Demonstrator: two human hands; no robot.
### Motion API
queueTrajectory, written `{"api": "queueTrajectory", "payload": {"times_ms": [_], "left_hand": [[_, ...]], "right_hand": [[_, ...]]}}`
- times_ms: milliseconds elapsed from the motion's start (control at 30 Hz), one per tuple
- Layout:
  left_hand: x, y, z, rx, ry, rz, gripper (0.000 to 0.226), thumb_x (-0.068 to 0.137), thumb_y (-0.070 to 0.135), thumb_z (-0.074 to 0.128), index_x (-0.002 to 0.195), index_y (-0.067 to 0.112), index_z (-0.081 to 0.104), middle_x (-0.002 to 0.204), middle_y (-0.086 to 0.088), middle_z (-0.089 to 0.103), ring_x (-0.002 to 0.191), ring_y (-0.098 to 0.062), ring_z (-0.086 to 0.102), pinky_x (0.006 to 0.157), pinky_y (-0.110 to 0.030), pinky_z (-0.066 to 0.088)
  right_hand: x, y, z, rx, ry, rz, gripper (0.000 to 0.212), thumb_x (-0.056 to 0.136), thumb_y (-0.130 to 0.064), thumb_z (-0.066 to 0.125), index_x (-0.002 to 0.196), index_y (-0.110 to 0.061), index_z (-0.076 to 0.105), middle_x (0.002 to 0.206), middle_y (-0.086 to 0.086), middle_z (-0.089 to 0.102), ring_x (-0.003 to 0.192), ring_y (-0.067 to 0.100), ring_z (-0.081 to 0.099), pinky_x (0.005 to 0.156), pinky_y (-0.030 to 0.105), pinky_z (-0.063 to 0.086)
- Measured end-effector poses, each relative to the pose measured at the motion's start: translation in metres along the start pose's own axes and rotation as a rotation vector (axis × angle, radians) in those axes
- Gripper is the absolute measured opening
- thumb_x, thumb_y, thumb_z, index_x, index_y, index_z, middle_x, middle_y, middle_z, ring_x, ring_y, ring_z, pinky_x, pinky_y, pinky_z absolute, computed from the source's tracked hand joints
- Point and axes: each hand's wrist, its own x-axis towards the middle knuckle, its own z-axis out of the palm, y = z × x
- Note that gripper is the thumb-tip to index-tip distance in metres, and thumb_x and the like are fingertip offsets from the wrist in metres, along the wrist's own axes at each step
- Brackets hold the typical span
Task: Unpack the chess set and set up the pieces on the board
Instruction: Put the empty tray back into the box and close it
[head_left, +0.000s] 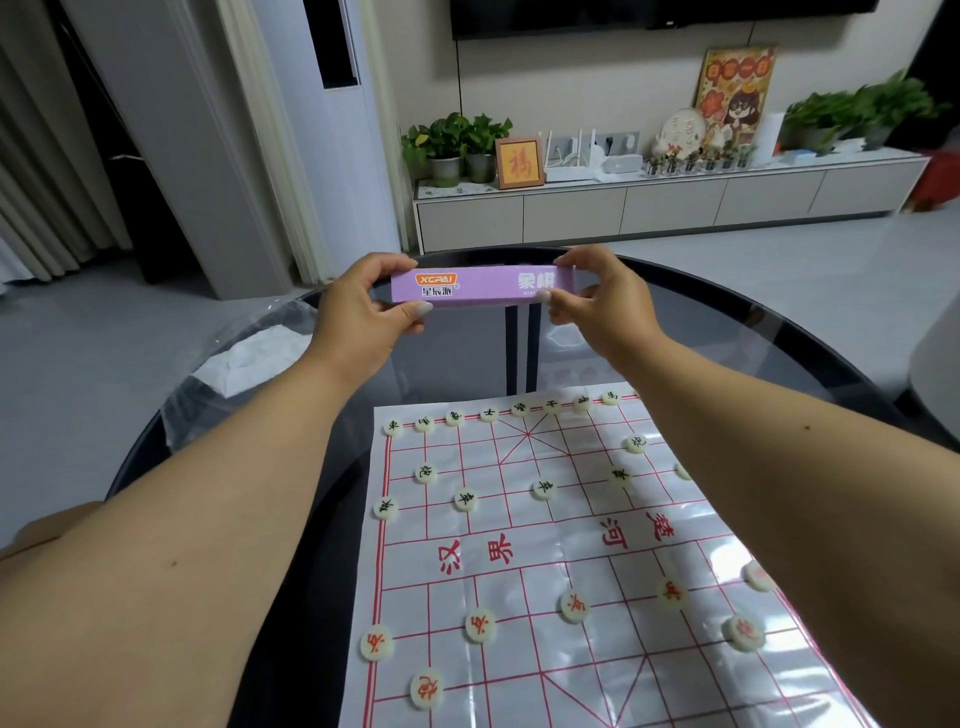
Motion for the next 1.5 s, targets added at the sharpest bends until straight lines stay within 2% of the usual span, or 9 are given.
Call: {"api": "queueTrajectory", "payload": {"times_ms": [333,567,800,933,1100,1233,1333,1400,1500], "left_hand": [[-0.001,-0.004,-0.001,-0.093,0.047,-0.070,0.022,0.089,0.005,0.065,0.109,0.011,0.061,0.114,-0.010,0.064,0.092,-0.018,0.070,0.074,-0.026,0.059],[0.004,-0.006,0.002,-0.037,0.097,-0.102,0.020,0.089,0.002,0.063,0.106,0.012,0.061,0.115,-0.011,0.062,0.085,-0.017,0.071,0.067,-0.021,0.059],[0.011,-0.012,0.006,-0.025,0.104,-0.191,0.031,0.083,0.000,0.069,0.103,0.017,0.052,0.120,-0.011,0.057,0.102,-0.024,0.066,0.079,-0.033,0.059],[0.016,-0.014,0.009,-0.080,0.143,-0.289,0.033,0.086,-0.002,0.066,0.112,0.009,0.049,0.117,-0.014,0.064,0.100,-0.024,0.066,0.080,-0.030,0.058],[0.018,-0.013,0.027,0.127,0.109,-0.363,0.032,0.095,0.019,0.059,0.126,0.013,0.056,0.112,0.002,0.064,0.091,-0.011,0.056,0.067,-0.016,0.042],[0.017,-0.005,0.052,0.111,0.022,-0.528,0.040,0.101,0.044,0.036,0.096,0.015,0.064,0.087,-0.003,0.068,0.079,-0.016,0.056,0.067,-0.023,0.040],[0.020,0.002,0.075,-0.061,-0.007,-0.598,0.054,0.099,0.057,0.022,0.078,0.021,0.055,0.077,0.000,0.069,0.094,-0.020,0.062,0.079,-0.027,0.043],[0.019,0.014,0.093,-0.166,-0.066,-0.610,0.057,0.100,0.056,0.016,0.095,0.020,0.060,0.083,0.002,0.070,0.100,-0.019,0.059,0.082,-0.027,0.043],[0.012,0.033,0.129,-0.248,-0.193,-0.618,0.070,0.099,0.057,0.011,0.137,0.010,0.046,0.132,-0.010,0.058,0.124,-0.026,0.052,0.103,-0.033,0.035]], "right_hand": [[0.004,-0.009,0.007,0.159,0.080,0.123,0.023,0.081,-0.014,0.072,0.100,-0.019,0.062,0.109,0.005,0.063,0.067,0.019,0.071,0.071,0.037,0.060],[0.006,-0.012,0.011,0.377,0.010,0.228,0.046,0.078,-0.002,0.073,0.121,-0.008,0.056,0.094,0.005,0.059,0.084,0.028,0.069,0.069,0.027,0.060],[0.010,-0.009,0.017,0.291,0.069,0.250,0.033,0.075,-0.005,0.076,0.104,-0.010,0.063,0.107,0.008,0.060,0.081,0.020,0.068,0.063,0.025,0.060],[0.011,-0.009,0.019,0.281,0.033,0.249,0.036,0.080,-0.007,0.073,0.113,-0.011,0.060,0.092,0.002,0.062,0.076,0.016,0.067,0.073,0.031,0.060],[0.010,-0.001,0.009,0.101,-0.058,0.313,0.040,0.093,-0.027,0.055,0.131,-0.017,0.051,0.117,0.003,0.061,0.101,0.018,0.059,0.089,0.035,0.051],[0.004,0.007,-0.005,0.071,-0.107,0.452,0.039,0.101,-0.040,0.033,0.095,-0.014,0.061,0.093,0.006,0.058,0.092,0.020,0.049,0.080,0.028,0.033],[0.003,0.027,-0.023,0.185,-0.051,0.515,0.058,0.100,-0.051,0.024,0.110,-0.012,0.065,0.100,0.008,0.059,0.097,0.019,0.048,0.088,0.029,0.029],[0.003,0.039,-0.041,0.189,0.002,0.540,0.064,0.099,-0.054,0.020,0.120,-0.012,0.062,0.107,0.008,0.059,0.101,0.020,0.049,0.091,0.030,0.029],[0.002,0.058,-0.075,0.198,0.115,0.570,0.066,0.098,-0.056,0.020,0.119,-0.012,0.064,0.116,0.010,0.062,0.101,0.020,0.050,0.093,0.029,0.032]]}}
